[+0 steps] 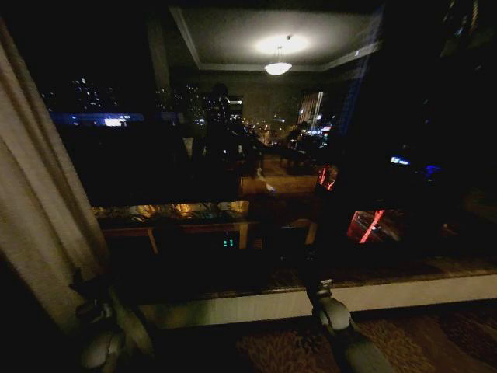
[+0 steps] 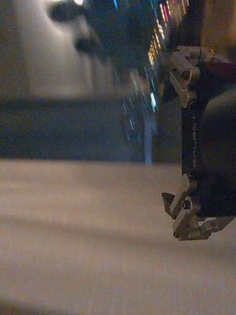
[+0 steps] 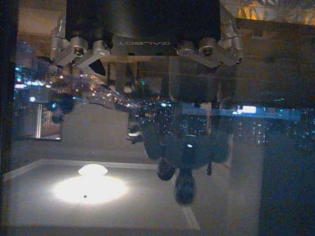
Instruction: Open the curtains by pulling them apart, changing their state from closed to fully open.
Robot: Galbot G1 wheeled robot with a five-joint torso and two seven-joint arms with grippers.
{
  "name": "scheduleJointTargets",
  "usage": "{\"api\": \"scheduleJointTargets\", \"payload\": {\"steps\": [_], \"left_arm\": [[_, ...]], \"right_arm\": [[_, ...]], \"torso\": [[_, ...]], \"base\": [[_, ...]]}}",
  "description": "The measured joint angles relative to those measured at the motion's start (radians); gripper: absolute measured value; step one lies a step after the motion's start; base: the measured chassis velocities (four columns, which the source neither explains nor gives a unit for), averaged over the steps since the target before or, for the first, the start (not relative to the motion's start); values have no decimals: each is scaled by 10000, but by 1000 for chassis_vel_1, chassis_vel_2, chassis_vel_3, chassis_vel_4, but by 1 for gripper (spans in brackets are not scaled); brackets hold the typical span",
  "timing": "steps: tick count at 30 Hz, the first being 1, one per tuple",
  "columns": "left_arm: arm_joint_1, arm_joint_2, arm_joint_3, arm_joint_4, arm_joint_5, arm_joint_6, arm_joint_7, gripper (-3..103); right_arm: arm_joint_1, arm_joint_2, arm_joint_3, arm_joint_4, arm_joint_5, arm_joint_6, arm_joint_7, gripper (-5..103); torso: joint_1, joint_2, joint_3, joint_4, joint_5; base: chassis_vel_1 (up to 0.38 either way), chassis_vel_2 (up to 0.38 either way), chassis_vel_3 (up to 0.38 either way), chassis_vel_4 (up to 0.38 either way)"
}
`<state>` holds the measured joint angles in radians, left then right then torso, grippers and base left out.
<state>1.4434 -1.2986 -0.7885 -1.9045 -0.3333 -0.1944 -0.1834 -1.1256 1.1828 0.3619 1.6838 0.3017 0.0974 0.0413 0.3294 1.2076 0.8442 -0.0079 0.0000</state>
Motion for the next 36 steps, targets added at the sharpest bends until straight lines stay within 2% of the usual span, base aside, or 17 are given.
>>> {"api": "scheduleJointTargets", "payload": {"steps": [2,4,6,8,9,11,13,16,20,27,36], "left_arm": [[250,0,7,-296,-922,-99,1124,100],[292,-2,2,-349,-1111,-97,1314,100],[525,-90,-165,-657,-2141,385,2461,100],[646,-168,-260,-814,-2383,955,2974,100],[646,-168,-260,-814,-2383,955,2974,100],[691,-295,-275,-907,-2410,1325,3098,100],[698,-409,-231,-982,-2273,1629,2944,100],[723,-526,-150,-1024,-2003,1774,2726,100],[769,-606,-79,-1033,-1772,1756,2683,100],[812,-755,11,-921,-1372,1352,2779,100],[798,-757,17,-877,-1288,1300,2758,100]], "right_arm": [[0,0,0,0,0,0,0,100],[0,0,1,0,0,0,1,100],[0,0,1,0,0,0,0,100],[1,0,0,0,0,0,0,100],[1,0,0,0,0,0,0,100],[0,0,0,0,0,0,0,100],[0,1,0,0,0,0,0,100],[0,0,0,0,0,0,0,100],[0,0,0,0,0,0,0,100],[0,0,0,0,0,0,0,100],[0,0,0,0,0,0,0,100]], "torso": [[0,0,0,-2,0],[0,0,0,-2,0],[0,0,0,-1,0],[0,0,1,-1,1],[0,0,1,-1,1],[0,0,1,-1,-1],[0,0,1,-2,-1],[1,-1,1,-1,-1],[2,-1,1,-1,-1],[2,-1,1,-1,-1],[2,-2,1,-1,-1]], "base": [[0,0,0,0],[0,0,0,0],[0,0,0,0],[0,0,0,0],[0,0,0,0],[0,0,0,0],[0,0,0,0],[0,0,0,0],[0,0,0,0],[0,0,0,0],[0,0,0,0]]}}
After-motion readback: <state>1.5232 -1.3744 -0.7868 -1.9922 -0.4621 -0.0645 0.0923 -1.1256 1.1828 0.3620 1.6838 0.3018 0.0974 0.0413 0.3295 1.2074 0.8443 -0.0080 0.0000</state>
